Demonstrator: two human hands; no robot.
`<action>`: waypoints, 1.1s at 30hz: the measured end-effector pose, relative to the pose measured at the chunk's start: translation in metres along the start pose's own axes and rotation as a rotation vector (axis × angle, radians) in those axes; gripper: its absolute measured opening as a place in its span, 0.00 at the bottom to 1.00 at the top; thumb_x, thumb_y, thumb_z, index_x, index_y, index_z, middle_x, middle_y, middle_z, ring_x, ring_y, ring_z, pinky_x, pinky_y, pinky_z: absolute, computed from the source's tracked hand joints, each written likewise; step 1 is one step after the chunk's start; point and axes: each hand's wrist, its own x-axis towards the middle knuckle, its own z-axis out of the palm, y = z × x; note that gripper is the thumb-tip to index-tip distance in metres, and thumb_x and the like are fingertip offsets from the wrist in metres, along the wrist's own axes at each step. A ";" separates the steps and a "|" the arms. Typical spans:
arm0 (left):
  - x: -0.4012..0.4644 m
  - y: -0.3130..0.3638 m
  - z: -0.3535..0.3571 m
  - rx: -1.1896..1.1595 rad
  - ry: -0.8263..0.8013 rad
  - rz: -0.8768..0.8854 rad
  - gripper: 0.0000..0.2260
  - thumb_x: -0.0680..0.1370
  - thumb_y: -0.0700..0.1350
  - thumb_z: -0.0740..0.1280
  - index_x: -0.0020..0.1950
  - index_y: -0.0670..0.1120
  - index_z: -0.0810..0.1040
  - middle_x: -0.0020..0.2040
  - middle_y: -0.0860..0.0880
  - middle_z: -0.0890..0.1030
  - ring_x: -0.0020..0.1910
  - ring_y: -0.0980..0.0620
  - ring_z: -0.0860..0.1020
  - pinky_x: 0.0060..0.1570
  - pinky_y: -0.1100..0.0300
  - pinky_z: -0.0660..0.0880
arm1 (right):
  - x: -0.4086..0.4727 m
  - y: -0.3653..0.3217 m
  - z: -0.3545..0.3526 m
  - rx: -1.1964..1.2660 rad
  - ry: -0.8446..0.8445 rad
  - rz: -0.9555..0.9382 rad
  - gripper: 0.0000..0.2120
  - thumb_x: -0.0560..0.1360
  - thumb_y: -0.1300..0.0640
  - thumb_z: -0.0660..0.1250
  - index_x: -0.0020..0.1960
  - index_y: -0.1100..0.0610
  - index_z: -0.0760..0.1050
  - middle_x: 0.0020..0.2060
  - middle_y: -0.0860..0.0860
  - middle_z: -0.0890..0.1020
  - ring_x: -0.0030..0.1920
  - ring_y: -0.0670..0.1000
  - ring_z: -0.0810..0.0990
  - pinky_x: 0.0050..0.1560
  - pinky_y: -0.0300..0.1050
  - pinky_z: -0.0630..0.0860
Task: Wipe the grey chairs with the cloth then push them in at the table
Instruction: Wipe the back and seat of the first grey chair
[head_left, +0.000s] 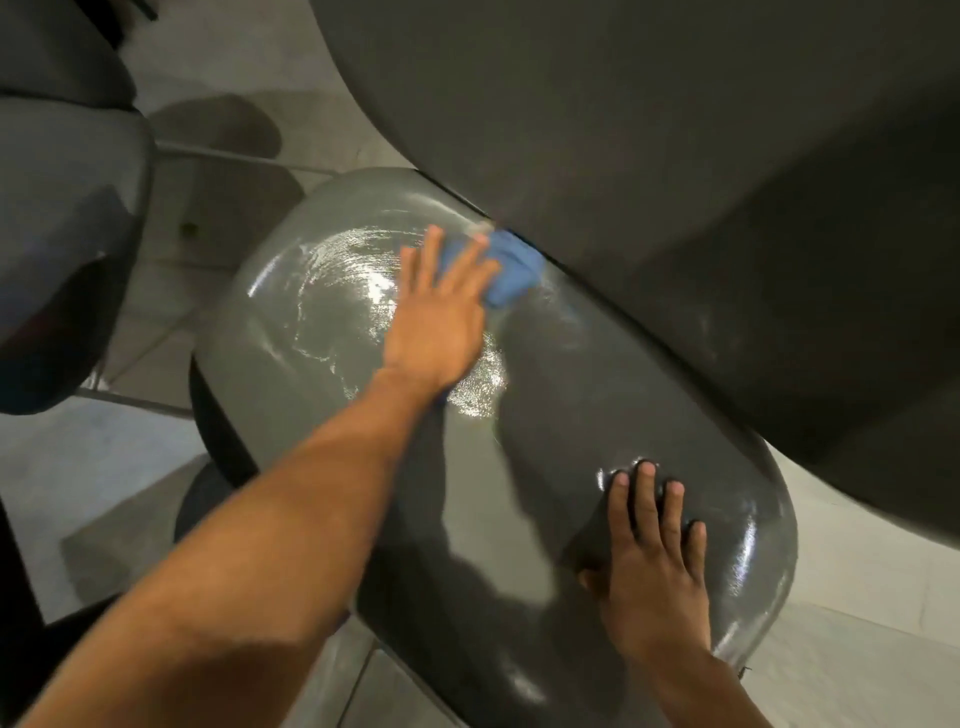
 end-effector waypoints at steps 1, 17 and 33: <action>0.001 -0.025 -0.007 -0.006 0.025 -0.134 0.26 0.80 0.48 0.54 0.78 0.48 0.70 0.82 0.49 0.63 0.81 0.31 0.53 0.79 0.35 0.48 | -0.001 -0.001 -0.002 0.001 -0.006 0.001 0.51 0.80 0.42 0.63 0.74 0.54 0.22 0.77 0.54 0.25 0.78 0.60 0.28 0.79 0.62 0.39; -0.174 0.122 0.035 -0.242 -0.062 -0.158 0.29 0.74 0.44 0.63 0.76 0.49 0.70 0.81 0.49 0.64 0.81 0.38 0.59 0.78 0.38 0.59 | 0.000 0.005 -0.013 0.013 -0.071 -0.047 0.48 0.80 0.42 0.63 0.81 0.53 0.30 0.78 0.53 0.28 0.79 0.59 0.29 0.79 0.60 0.39; -0.056 -0.008 0.002 -0.206 0.190 -0.562 0.26 0.79 0.43 0.55 0.78 0.45 0.66 0.83 0.47 0.59 0.82 0.36 0.51 0.80 0.40 0.47 | 0.007 0.019 -0.032 0.014 -0.213 -0.106 0.46 0.78 0.56 0.64 0.82 0.51 0.34 0.80 0.49 0.30 0.80 0.57 0.31 0.80 0.58 0.43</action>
